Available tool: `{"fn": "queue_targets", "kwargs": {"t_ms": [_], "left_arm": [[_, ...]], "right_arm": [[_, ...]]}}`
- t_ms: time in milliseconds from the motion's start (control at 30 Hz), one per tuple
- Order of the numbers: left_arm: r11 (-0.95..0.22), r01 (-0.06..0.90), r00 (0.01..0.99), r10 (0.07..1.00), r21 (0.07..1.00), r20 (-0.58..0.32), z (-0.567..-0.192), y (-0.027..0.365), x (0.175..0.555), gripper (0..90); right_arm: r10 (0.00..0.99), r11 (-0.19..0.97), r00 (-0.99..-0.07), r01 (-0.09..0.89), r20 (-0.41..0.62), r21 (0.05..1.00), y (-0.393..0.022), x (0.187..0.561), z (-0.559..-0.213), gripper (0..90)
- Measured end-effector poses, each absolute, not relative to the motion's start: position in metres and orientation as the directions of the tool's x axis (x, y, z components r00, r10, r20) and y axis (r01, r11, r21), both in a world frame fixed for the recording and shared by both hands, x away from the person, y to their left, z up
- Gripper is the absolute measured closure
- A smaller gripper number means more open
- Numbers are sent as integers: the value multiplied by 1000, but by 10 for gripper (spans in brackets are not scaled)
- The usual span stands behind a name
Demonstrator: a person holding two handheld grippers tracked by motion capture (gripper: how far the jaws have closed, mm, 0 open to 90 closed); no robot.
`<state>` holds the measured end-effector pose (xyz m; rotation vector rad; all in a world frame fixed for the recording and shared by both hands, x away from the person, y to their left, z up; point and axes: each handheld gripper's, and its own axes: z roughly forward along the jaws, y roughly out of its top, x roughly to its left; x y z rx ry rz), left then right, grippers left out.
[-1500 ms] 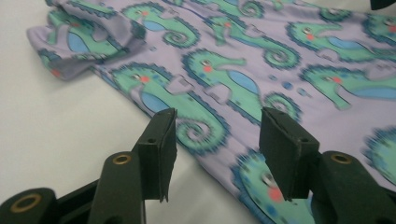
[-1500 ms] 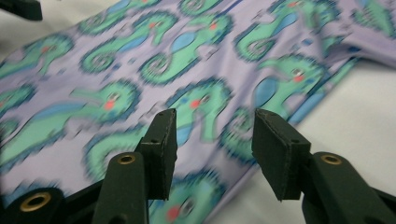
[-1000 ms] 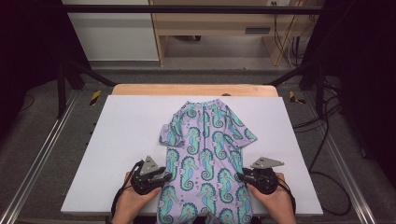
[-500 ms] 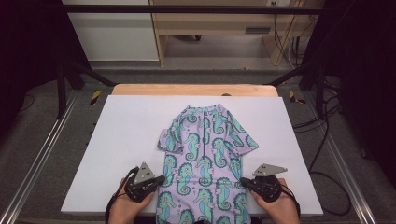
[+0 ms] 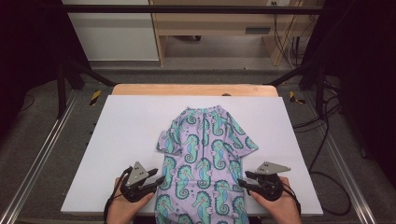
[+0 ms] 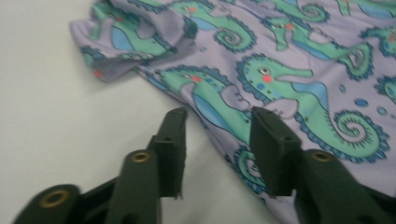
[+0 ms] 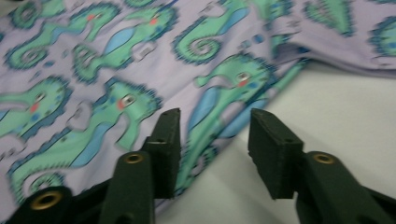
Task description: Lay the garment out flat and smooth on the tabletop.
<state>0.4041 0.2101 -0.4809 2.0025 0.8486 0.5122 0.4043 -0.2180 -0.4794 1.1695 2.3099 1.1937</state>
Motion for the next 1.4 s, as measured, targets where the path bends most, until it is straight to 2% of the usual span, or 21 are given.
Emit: {"fn": "queue_targets", "kwargs": {"t_ms": [167, 267, 433, 500, 667, 1100, 1200, 1333, 1400], "left_arm": [[-318, 343, 641, 767, 884, 27, -477, 215, 406, 370], [-262, 318, 613, 790, 911, 13, -475, 219, 408, 311], [-193, 298, 560, 828, 935, -7, -473, 231, 411, 214], [-171, 293, 545, 839, 941, -18, -472, 236, 411, 211], [-156, 295, 525, 851, 943, -24, -472, 243, 413, 213], [-160, 276, 512, 859, 948, -4, -470, 245, 412, 219], [-162, 275, 510, 860, 948, -1, -470, 246, 412, 220], [-162, 274, 508, 861, 948, 1, -470, 246, 412, 221], [-162, 274, 507, 862, 948, 1, -470, 246, 412, 222]], "right_arm": [[824, 257, -555, 546, 114, 797, -231, 428, -471, 454], [848, 223, -515, 560, 124, 798, -237, 448, -466, 402], [888, 179, -441, 590, 129, 787, -244, 482, -465, 431], [894, 150, -421, 601, 152, 785, -248, 493, -467, 483], [915, 96, -357, 645, 187, 758, -256, 509, -475, 532], [914, 122, -364, 670, 181, 732, -255, 511, -483, 614], [914, 142, -371, 670, 163, 729, -253, 511, -484, 676], [914, 148, -374, 667, 156, 730, -253, 512, -485, 864], [910, 154, -386, 657, 154, 738, -253, 512, -483, 885]]}}
